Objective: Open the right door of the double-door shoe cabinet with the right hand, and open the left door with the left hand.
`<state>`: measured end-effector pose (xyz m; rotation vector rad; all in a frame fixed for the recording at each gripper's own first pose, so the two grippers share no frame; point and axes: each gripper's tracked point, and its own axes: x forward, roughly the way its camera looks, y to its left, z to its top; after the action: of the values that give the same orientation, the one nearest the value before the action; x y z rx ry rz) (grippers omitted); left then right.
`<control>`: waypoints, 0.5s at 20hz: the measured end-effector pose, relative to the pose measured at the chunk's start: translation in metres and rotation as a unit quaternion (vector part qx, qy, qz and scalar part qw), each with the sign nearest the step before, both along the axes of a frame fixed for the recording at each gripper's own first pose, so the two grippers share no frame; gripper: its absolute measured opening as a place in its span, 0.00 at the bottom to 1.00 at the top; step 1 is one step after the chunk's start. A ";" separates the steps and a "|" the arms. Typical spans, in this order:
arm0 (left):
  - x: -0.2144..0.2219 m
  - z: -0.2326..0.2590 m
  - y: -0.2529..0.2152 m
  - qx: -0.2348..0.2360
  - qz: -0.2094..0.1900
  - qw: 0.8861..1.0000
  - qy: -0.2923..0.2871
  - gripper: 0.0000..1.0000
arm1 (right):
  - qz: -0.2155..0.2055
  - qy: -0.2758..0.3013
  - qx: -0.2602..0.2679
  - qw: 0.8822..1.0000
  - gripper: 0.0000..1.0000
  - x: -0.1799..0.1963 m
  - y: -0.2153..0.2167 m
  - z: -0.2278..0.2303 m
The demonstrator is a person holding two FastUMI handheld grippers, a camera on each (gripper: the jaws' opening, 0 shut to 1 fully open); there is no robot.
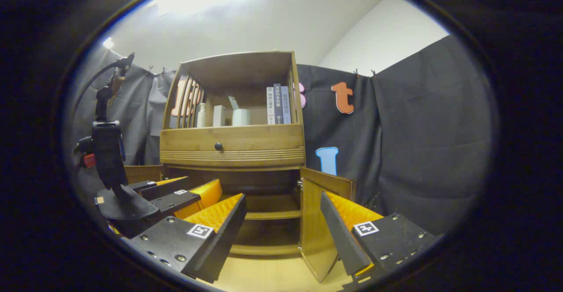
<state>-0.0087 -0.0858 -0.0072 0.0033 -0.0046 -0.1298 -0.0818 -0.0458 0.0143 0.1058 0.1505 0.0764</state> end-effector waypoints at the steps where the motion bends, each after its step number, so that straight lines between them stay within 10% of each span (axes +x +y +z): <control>1: 0.001 0.000 -0.001 -0.002 -0.005 1.000 0.001 0.94 | -0.005 -0.001 0.001 1.000 0.97 0.000 0.000 0.000; 10: -0.004 -0.001 0.004 0.000 -0.023 1.000 0.007 0.96 | -0.028 0.002 0.007 1.000 1.00 -0.013 0.005 -0.002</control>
<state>-0.0130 -0.0818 -0.0082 0.0016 0.0092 -0.1753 -0.0948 -0.0411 0.0125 0.1239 0.1514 0.0210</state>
